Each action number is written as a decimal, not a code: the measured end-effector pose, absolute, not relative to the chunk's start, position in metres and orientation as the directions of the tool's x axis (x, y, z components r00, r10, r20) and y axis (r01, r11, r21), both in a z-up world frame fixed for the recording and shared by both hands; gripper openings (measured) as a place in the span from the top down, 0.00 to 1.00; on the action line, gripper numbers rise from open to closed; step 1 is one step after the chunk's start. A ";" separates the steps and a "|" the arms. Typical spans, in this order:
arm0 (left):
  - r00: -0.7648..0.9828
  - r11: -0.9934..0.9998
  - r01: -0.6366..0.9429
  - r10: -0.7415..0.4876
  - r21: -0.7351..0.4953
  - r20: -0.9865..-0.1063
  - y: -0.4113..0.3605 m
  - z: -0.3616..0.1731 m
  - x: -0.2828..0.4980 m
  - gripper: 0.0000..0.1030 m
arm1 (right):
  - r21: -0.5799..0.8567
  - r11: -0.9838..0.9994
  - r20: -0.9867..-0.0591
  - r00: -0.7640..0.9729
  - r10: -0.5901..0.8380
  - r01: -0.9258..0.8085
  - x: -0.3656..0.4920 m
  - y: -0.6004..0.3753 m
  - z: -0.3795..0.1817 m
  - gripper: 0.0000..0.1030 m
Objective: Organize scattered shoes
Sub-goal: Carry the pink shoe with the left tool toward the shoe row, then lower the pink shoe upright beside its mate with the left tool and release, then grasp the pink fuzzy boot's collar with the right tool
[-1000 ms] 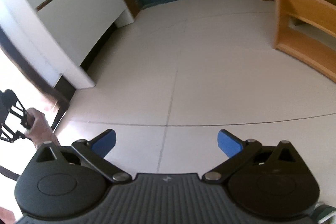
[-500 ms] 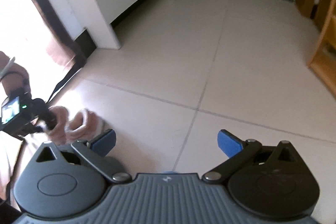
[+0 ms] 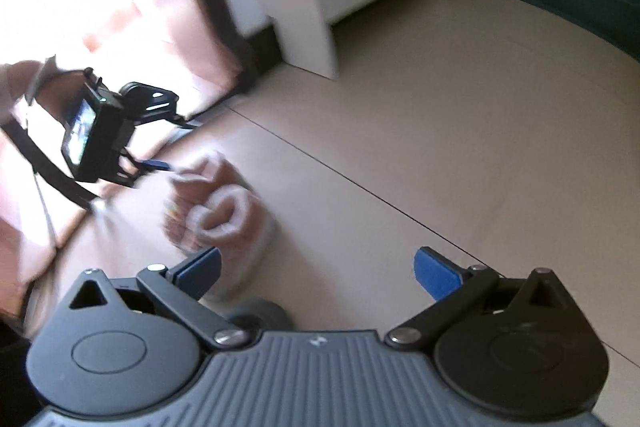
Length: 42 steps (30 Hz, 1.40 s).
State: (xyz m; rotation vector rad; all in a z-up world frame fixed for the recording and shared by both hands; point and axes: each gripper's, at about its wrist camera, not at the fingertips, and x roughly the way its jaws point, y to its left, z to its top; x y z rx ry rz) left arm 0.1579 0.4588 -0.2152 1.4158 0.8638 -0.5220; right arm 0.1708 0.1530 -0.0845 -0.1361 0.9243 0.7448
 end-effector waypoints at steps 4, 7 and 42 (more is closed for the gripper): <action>0.646 0.557 0.546 0.197 0.627 -0.737 0.472 -0.203 0.153 0.17 | 0.240 0.656 -0.754 0.288 0.590 -0.716 0.185 0.200 -0.094 0.00; 0.613 0.826 0.356 0.148 0.438 -0.776 0.475 -0.205 0.139 0.17 | 0.231 0.561 -0.739 0.231 0.633 -0.795 0.189 0.246 -0.114 0.23; 0.516 0.992 -0.093 0.125 0.089 -0.847 0.477 -0.168 0.058 0.13 | 0.302 0.569 -0.890 -0.012 0.456 -0.765 0.167 0.335 -0.225 0.79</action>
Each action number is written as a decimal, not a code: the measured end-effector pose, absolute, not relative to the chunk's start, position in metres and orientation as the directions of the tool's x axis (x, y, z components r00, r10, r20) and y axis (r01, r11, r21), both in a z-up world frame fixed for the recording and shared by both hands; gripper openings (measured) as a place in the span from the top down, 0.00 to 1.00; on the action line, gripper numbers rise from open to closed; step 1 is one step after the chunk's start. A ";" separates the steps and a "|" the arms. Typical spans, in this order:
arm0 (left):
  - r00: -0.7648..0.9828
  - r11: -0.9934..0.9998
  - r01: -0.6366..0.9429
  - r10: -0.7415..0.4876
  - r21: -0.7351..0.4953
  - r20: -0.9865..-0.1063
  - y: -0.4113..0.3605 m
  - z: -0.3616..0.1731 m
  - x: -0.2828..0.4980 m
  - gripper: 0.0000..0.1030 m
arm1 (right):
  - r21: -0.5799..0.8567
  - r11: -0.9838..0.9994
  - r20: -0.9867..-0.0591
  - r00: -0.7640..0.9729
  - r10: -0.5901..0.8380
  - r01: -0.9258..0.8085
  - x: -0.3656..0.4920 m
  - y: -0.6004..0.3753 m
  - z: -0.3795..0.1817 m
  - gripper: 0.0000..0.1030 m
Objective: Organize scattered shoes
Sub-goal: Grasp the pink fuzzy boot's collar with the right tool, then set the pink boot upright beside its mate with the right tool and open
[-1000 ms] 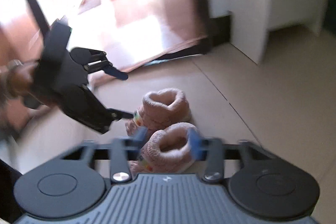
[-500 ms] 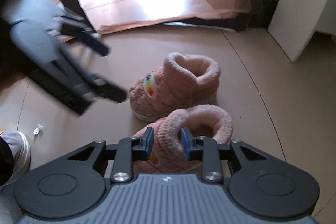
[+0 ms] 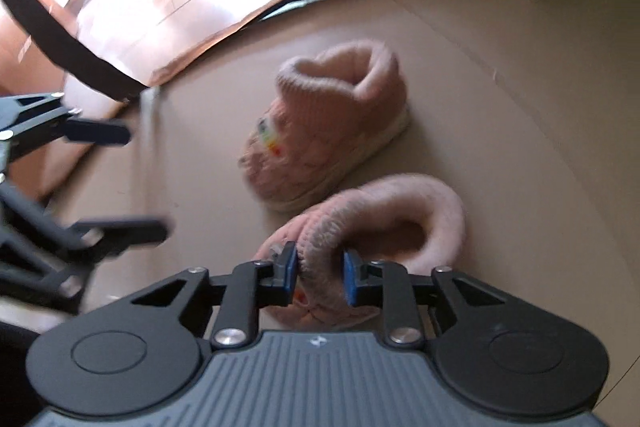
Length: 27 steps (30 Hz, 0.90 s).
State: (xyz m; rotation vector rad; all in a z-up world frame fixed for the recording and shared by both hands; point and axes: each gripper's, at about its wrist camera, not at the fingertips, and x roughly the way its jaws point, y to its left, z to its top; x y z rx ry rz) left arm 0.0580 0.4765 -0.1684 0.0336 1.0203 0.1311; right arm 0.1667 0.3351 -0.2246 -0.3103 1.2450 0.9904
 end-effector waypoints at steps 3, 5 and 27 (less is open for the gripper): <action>0.525 0.990 -0.092 0.140 0.107 -0.840 0.480 -0.165 0.055 0.13 | 0.362 0.540 -0.879 -0.086 0.469 -0.760 0.151 0.340 -0.229 0.79; 0.524 0.992 -0.075 0.126 0.102 -0.842 0.479 -0.165 0.051 0.13 | 0.381 0.503 -0.872 -0.121 0.474 -0.776 0.140 0.348 -0.234 0.79; 0.483 0.995 -0.029 0.096 0.094 -0.870 0.485 -0.179 0.042 0.13 | 0.081 0.301 -0.778 0.129 0.615 -0.950 0.200 0.402 -0.165 0.68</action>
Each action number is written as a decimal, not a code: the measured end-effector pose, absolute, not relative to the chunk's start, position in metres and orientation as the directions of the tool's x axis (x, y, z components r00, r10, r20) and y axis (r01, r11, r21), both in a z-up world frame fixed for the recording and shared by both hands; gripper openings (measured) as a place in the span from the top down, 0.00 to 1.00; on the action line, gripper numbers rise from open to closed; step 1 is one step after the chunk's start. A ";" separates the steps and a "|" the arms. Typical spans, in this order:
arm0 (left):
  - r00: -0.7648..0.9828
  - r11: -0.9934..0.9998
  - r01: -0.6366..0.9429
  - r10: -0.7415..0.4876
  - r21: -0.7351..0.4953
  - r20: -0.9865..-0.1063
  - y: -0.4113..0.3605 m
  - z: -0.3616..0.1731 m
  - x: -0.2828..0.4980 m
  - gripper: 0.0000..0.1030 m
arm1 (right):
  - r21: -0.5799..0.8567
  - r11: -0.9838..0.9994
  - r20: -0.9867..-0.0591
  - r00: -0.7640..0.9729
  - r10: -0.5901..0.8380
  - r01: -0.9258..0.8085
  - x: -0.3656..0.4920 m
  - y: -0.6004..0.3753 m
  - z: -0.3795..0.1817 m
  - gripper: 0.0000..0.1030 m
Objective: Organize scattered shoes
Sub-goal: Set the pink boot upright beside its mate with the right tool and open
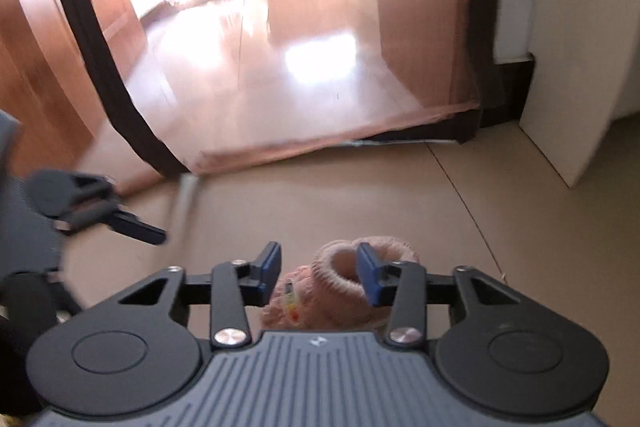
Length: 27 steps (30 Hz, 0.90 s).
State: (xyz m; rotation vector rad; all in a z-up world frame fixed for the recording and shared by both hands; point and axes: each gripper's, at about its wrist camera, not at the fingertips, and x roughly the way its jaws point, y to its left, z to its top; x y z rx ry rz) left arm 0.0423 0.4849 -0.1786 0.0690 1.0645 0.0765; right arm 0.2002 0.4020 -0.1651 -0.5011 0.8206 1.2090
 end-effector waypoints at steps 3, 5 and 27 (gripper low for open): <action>0.474 0.996 -0.027 0.092 0.090 -0.875 0.486 -0.182 0.042 0.13 | 0.050 0.302 -0.829 0.128 0.544 -0.952 0.200 0.427 -0.188 0.87; 0.462 0.996 -0.026 0.083 0.080 -0.883 0.486 -0.185 0.043 0.13 | 0.011 0.311 -0.841 0.159 0.517 -0.950 0.198 0.436 -0.201 0.87; 0.448 0.994 0.040 0.077 0.106 -0.891 0.479 -0.187 0.039 0.13 | 0.190 0.299 -0.897 -0.041 0.441 -0.935 0.181 0.439 -0.225 0.74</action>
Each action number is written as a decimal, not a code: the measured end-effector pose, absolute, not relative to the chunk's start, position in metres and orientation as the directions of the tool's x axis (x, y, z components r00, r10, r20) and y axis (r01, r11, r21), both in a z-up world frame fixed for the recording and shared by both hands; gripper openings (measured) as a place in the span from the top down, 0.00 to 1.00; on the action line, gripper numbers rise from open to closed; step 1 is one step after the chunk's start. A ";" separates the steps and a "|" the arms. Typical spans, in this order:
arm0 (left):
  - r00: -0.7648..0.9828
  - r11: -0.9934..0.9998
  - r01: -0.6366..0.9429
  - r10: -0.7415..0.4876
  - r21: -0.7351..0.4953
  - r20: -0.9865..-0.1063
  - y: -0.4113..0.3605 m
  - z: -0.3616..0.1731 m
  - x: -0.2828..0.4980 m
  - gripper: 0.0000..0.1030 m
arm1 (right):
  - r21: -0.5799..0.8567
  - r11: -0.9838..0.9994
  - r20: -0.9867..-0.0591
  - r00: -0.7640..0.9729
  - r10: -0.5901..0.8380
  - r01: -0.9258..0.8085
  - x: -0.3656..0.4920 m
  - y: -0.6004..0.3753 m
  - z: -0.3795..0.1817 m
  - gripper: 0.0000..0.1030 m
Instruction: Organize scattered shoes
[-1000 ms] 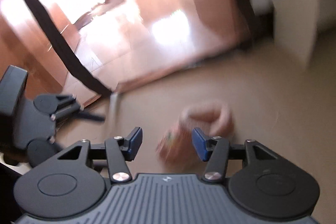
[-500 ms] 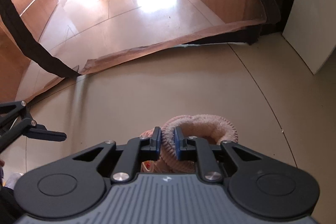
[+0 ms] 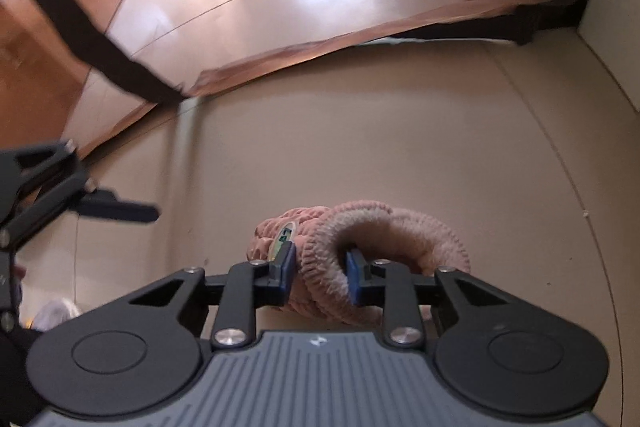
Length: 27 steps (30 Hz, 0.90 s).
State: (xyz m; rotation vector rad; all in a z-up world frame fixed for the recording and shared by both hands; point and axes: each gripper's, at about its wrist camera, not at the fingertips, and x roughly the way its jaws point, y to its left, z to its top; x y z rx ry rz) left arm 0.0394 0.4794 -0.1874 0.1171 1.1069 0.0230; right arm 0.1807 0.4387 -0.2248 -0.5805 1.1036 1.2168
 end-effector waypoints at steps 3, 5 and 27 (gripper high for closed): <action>0.448 0.991 0.061 0.078 0.118 -0.891 0.475 -0.187 0.037 0.13 | 0.230 0.273 -0.897 -0.095 0.431 -0.934 0.173 0.440 -0.225 0.74; 0.447 0.990 0.073 0.076 0.122 -0.891 0.473 -0.187 0.036 0.13 | 0.267 0.266 -0.894 -0.135 0.428 -0.926 0.168 0.441 -0.227 0.74; 0.446 0.988 0.097 0.065 0.120 -0.893 0.472 -0.190 0.040 0.00 | 0.366 0.361 -0.835 -0.132 0.534 -0.858 0.179 0.413 -0.191 0.28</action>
